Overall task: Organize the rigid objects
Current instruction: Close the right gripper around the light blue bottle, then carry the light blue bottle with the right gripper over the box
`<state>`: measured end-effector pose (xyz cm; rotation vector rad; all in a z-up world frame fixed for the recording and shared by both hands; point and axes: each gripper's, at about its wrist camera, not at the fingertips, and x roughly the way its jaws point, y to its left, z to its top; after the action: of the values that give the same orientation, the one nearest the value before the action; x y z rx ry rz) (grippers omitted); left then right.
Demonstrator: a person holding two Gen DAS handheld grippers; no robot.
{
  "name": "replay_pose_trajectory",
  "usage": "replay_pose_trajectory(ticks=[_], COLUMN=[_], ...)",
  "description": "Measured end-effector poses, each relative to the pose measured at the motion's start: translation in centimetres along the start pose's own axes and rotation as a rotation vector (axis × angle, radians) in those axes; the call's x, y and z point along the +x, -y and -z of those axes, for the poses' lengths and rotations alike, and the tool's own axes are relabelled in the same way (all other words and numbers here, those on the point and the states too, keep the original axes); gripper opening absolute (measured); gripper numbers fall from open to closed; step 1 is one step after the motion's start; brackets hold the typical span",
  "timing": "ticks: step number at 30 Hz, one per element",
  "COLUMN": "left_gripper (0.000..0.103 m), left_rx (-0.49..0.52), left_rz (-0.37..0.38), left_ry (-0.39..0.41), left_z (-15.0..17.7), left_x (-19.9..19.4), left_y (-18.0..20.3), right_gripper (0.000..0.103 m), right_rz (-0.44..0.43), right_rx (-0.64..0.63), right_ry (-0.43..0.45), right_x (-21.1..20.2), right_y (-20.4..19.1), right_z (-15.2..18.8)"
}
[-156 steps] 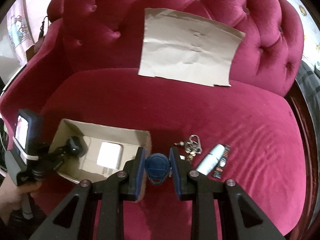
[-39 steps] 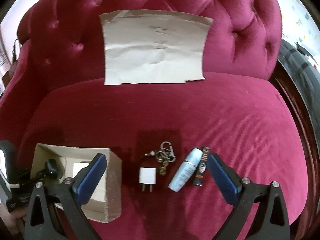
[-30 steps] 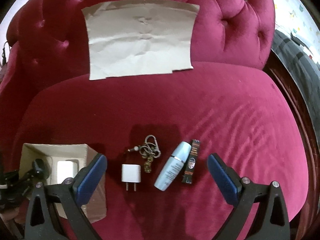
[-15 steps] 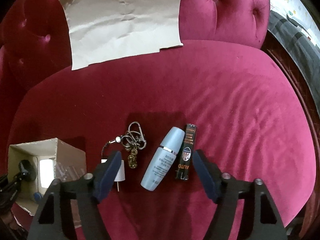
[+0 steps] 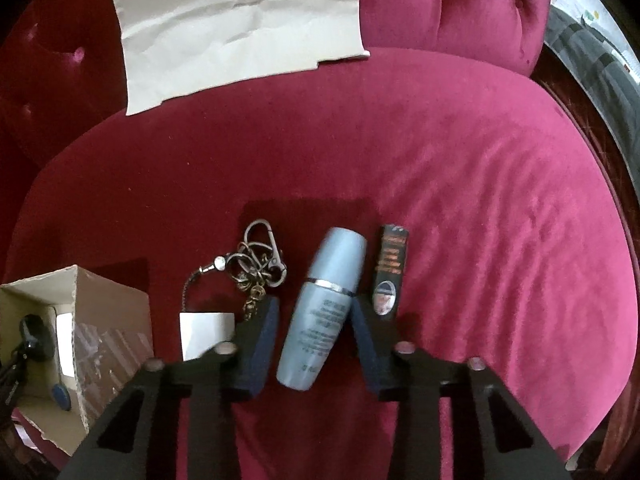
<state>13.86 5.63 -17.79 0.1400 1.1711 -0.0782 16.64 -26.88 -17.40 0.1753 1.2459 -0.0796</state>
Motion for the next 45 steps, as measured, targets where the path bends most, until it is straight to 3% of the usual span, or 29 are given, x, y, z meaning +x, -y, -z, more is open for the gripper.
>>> replay_pose_trajectory(ticks=[16, 45], left_gripper=[0.004, 0.004], left_rx=[0.0, -0.001], left_rz=[0.0, 0.0], left_ry=[0.002, 0.008], left_z=[0.1, 0.2], left_x=[-0.1, -0.2], left_y=[0.1, 0.1], right_gripper=[0.027, 0.027], right_rz=[0.011, -0.039], right_rx=[-0.005, -0.085], right_ry=[0.012, 0.095], right_x=[-0.6, -9.1], right_y=[-0.1, -4.1], right_z=[0.7, 1.5])
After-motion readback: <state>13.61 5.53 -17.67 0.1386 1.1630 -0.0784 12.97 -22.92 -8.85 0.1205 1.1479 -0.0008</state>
